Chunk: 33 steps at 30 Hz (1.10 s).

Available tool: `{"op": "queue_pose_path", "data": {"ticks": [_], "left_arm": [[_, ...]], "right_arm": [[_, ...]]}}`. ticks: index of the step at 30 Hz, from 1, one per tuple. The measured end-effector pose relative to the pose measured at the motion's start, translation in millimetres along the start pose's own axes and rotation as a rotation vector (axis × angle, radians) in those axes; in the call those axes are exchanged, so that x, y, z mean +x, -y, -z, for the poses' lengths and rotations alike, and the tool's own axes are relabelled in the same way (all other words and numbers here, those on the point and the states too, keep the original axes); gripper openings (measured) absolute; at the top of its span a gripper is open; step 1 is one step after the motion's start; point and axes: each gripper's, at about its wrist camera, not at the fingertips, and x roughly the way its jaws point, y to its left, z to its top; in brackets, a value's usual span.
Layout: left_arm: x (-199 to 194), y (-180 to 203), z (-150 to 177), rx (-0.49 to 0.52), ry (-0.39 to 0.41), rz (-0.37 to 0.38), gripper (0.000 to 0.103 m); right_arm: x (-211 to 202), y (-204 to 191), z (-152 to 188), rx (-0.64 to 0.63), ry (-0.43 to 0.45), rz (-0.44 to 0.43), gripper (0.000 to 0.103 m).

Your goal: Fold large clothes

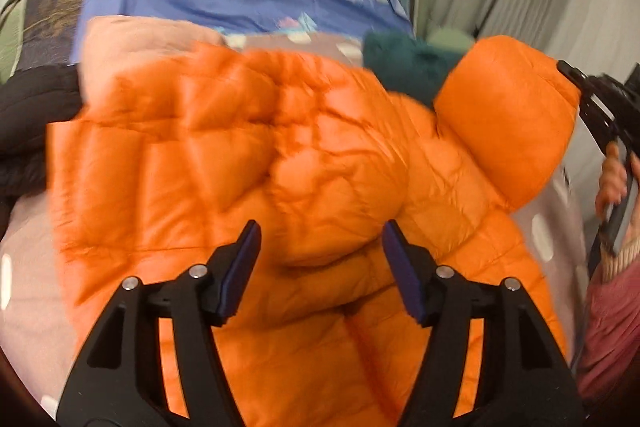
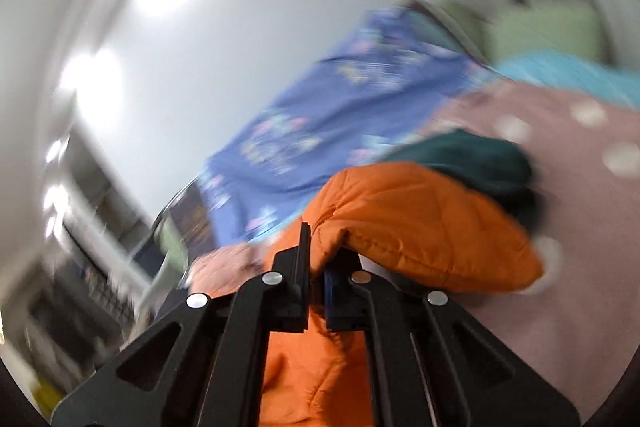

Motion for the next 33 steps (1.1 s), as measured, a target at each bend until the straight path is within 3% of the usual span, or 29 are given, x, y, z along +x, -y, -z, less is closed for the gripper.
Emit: {"op": "queue_pose_path", "data": {"ticks": [5, 9, 13, 16, 18, 22, 23, 25, 28, 30, 33], "left_arm": [[-49.5, -38.9, 11.5, -0.1, 0.082, -0.046, 0.069], [-79.6, -76.1, 23.6, -0.188, 0.141, -0.08, 0.072], [-92.7, -106.0, 38.0, -0.286, 0.158, -0.089, 0.072], [-92.4, -113.8, 41.6, -0.298, 0.157, -0.085, 0.072], [-89.4, -113.6, 40.0, -0.297, 0.159, -0.066, 0.072], [-76.4, -104.8, 31.5, -0.266, 0.155, -0.027, 0.074], [-73.4, -100.6, 32.2, -0.254, 0.151, -0.023, 0.074], [-64.4, -92.1, 31.1, -0.234, 0.132, -0.008, 0.074], [-56.6, -78.7, 30.1, -0.201, 0.115, 0.002, 0.074], [-55.9, -74.7, 30.1, -0.191, 0.119, 0.005, 0.074], [-58.9, -74.5, 31.1, -0.198, 0.127, 0.007, 0.074]], "right_arm": [[41.4, -101.3, 44.1, -0.255, -0.079, -0.111, 0.005], [91.4, -142.9, 105.4, -0.333, -0.276, -0.158, 0.005], [129.0, -160.9, 168.2, -0.434, -0.483, -0.1, 0.006], [120.6, -169.2, 196.7, -0.514, -0.559, -0.054, 0.013], [114.8, -166.4, 201.4, -0.539, -0.579, -0.06, 0.031], [80.0, -159.0, 198.4, -0.59, -0.552, -0.062, 0.043], [72.8, -152.5, 193.8, -0.588, -0.543, -0.063, 0.049], [60.8, -146.0, 186.5, -0.578, -0.527, -0.058, 0.056], [51.3, -123.3, 165.4, -0.46, -0.516, -0.071, 0.061], [58.6, -96.7, 149.7, -0.252, -0.524, -0.094, 0.069], [86.2, -58.9, 138.1, 0.084, -0.546, -0.128, 0.069]]}}
